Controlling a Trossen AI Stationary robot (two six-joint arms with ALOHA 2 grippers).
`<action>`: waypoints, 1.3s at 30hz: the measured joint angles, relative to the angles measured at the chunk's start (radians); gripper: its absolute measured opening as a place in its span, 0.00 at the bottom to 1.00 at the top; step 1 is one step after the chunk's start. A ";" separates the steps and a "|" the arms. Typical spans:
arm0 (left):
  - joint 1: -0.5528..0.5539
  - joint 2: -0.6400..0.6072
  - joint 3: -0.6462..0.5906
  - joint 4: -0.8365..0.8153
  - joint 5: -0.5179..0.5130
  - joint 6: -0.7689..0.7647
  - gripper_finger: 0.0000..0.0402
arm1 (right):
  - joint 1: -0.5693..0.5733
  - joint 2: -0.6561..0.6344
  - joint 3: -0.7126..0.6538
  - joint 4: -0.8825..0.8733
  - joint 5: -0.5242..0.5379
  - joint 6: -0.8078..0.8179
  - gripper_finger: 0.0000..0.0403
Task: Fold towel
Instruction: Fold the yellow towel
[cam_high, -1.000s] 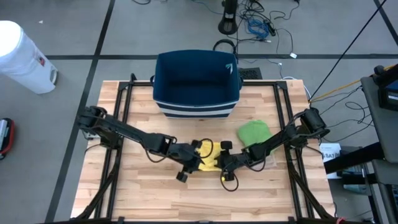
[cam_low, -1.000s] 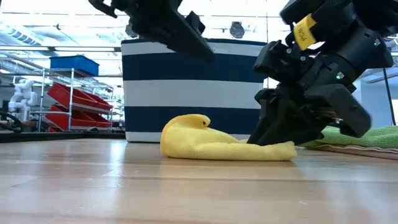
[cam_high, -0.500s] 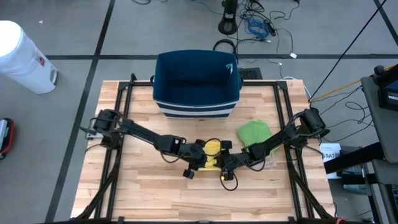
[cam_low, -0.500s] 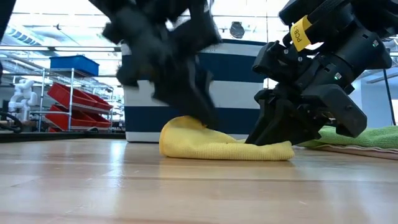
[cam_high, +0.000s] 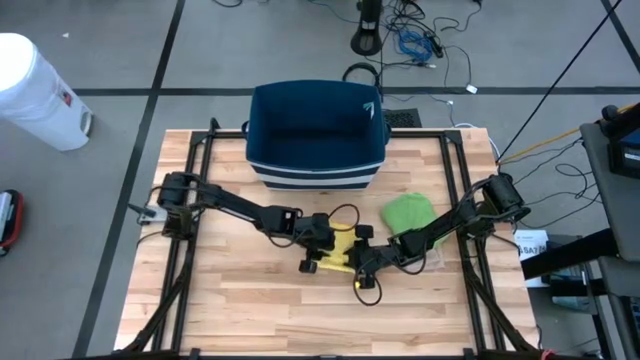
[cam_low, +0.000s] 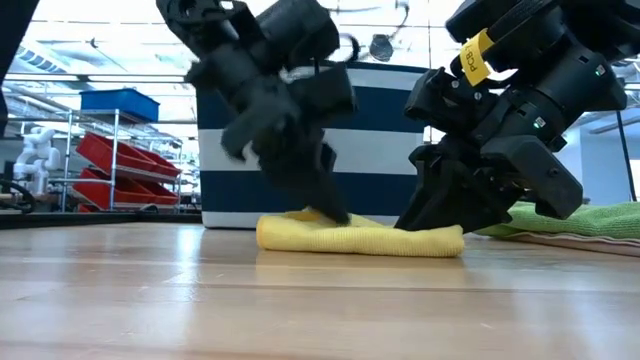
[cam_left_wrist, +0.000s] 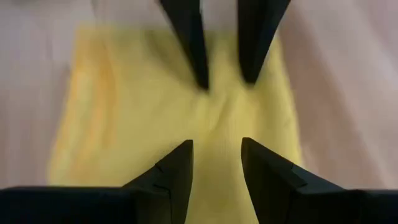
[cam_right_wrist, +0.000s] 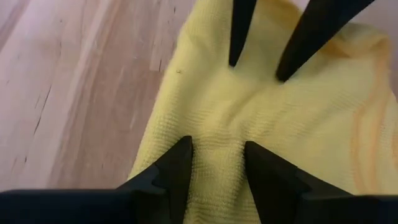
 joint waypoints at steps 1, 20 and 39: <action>-0.002 -0.011 0.001 0.006 0.000 0.000 0.35 | 0.000 0.000 0.000 -0.002 0.000 0.000 0.35; -0.042 -0.056 0.001 -0.167 -0.055 -0.030 0.35 | 0.002 -0.131 0.007 -0.025 -0.093 -0.107 0.35; -0.047 0.036 0.005 -0.108 -0.057 -0.074 0.35 | -0.002 -0.106 0.007 -0.092 -0.183 -0.153 0.57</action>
